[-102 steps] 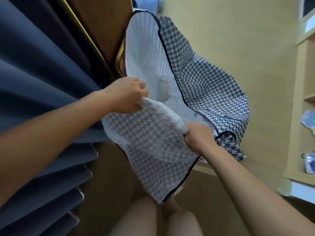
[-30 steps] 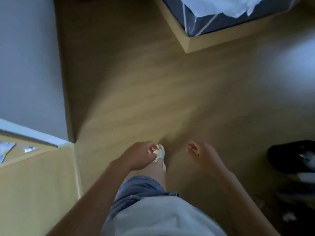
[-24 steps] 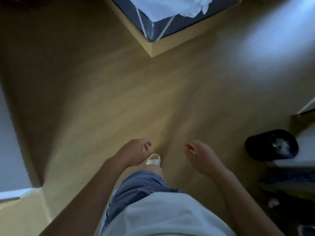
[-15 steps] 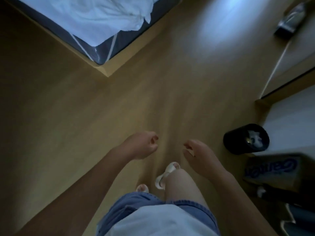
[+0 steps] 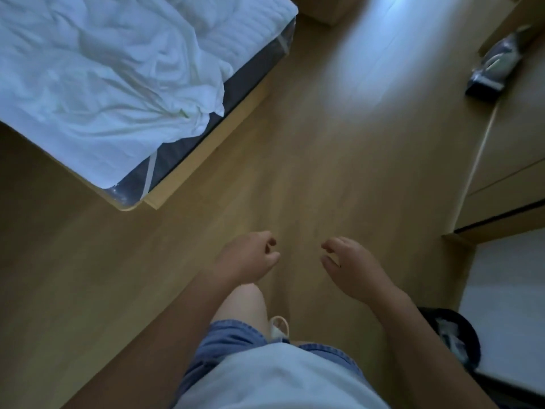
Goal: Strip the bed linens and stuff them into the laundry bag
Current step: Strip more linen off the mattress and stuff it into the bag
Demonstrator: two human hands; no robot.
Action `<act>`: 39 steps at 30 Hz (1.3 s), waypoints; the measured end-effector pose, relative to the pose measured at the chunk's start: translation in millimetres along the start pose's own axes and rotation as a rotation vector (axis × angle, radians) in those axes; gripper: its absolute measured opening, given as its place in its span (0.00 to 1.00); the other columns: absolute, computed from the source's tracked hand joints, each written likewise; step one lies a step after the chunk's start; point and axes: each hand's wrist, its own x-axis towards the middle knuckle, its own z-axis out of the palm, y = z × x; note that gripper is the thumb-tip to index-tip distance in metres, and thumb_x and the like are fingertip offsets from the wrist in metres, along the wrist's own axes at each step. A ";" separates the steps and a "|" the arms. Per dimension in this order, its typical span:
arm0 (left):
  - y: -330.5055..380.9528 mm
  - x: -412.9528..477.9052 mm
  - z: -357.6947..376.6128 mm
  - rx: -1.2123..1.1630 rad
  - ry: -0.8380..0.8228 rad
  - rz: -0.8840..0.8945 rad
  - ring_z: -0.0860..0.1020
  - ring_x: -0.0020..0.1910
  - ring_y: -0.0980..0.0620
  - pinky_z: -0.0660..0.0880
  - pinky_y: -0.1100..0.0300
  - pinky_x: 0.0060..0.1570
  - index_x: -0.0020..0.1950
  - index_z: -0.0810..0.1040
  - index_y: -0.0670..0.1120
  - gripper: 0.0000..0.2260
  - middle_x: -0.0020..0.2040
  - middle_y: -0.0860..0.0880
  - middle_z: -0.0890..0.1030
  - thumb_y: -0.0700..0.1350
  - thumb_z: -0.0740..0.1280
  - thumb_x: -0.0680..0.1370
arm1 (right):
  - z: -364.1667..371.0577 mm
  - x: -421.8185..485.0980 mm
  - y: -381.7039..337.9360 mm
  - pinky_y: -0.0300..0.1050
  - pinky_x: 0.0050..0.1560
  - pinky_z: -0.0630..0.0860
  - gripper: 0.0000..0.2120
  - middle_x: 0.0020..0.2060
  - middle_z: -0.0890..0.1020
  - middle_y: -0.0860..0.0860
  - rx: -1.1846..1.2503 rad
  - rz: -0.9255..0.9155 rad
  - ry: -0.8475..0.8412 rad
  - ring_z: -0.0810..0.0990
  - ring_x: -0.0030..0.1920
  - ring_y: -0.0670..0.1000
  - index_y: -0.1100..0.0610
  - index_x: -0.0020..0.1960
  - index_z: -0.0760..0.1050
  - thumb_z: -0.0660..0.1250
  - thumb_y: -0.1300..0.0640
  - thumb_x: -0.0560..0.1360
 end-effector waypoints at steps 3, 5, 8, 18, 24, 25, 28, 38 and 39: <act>5.3 64.4 -36.0 -0.074 0.006 -0.043 0.78 0.53 0.52 0.75 0.56 0.54 0.65 0.74 0.49 0.16 0.56 0.52 0.80 0.52 0.62 0.79 | -30.5 71.5 11.6 0.44 0.54 0.71 0.14 0.55 0.79 0.53 0.023 0.009 -0.014 0.76 0.56 0.53 0.59 0.61 0.75 0.62 0.55 0.78; 6.5 114.7 -59.4 -0.103 -0.007 -0.069 0.78 0.53 0.53 0.75 0.55 0.55 0.64 0.74 0.49 0.16 0.56 0.53 0.80 0.53 0.63 0.79 | -47.2 125.3 22.4 0.43 0.53 0.71 0.13 0.54 0.79 0.52 0.032 0.013 -0.022 0.77 0.55 0.53 0.59 0.60 0.76 0.62 0.56 0.78; 10.4 198.6 -103.4 -0.112 -0.075 -0.039 0.78 0.54 0.52 0.75 0.52 0.57 0.65 0.74 0.48 0.16 0.57 0.51 0.80 0.52 0.63 0.79 | -75.4 213.0 34.0 0.42 0.51 0.71 0.13 0.53 0.80 0.52 0.044 0.032 -0.034 0.77 0.53 0.52 0.59 0.60 0.76 0.63 0.55 0.78; 122.7 460.0 -279.1 0.167 -0.209 0.186 0.76 0.60 0.49 0.74 0.55 0.58 0.68 0.72 0.48 0.18 0.62 0.49 0.78 0.51 0.62 0.79 | -206.5 444.7 88.2 0.40 0.49 0.71 0.12 0.52 0.79 0.50 0.155 0.212 -0.046 0.75 0.50 0.47 0.57 0.59 0.75 0.62 0.54 0.79; 193.0 607.1 -320.8 0.110 -0.262 0.147 0.77 0.58 0.50 0.74 0.53 0.58 0.68 0.72 0.47 0.18 0.62 0.49 0.78 0.51 0.62 0.80 | -263.9 569.4 168.9 0.43 0.50 0.74 0.10 0.52 0.79 0.50 0.233 0.288 -0.037 0.76 0.49 0.47 0.55 0.58 0.76 0.62 0.53 0.79; 207.2 630.8 -329.6 0.103 -0.269 0.145 0.77 0.57 0.50 0.75 0.53 0.59 0.69 0.71 0.47 0.18 0.62 0.49 0.78 0.51 0.62 0.80 | -278.3 592.3 184.8 0.43 0.51 0.75 0.11 0.52 0.79 0.49 0.239 0.290 -0.039 0.76 0.49 0.47 0.55 0.58 0.75 0.62 0.53 0.79; 248.2 698.7 -368.2 0.102 -0.266 0.138 0.77 0.57 0.51 0.75 0.55 0.58 0.69 0.71 0.47 0.18 0.62 0.49 0.78 0.51 0.62 0.80 | -327.7 666.0 223.2 0.43 0.51 0.75 0.12 0.52 0.79 0.50 0.227 0.273 -0.051 0.76 0.49 0.47 0.56 0.59 0.75 0.62 0.53 0.79; 290.4 907.3 -503.1 -0.077 -0.144 -0.028 0.78 0.54 0.52 0.76 0.54 0.56 0.66 0.73 0.49 0.15 0.59 0.49 0.80 0.50 0.62 0.80 | -456.8 941.1 279.9 0.44 0.49 0.74 0.11 0.50 0.79 0.50 0.149 0.132 -0.092 0.78 0.49 0.50 0.56 0.57 0.76 0.64 0.54 0.78; 291.0 931.2 -517.8 -0.086 -0.137 -0.028 0.78 0.54 0.52 0.76 0.54 0.56 0.66 0.73 0.48 0.15 0.59 0.49 0.80 0.50 0.62 0.80 | -465.7 966.9 282.1 0.45 0.49 0.74 0.11 0.50 0.80 0.51 0.151 0.131 -0.085 0.78 0.49 0.50 0.57 0.57 0.76 0.64 0.54 0.77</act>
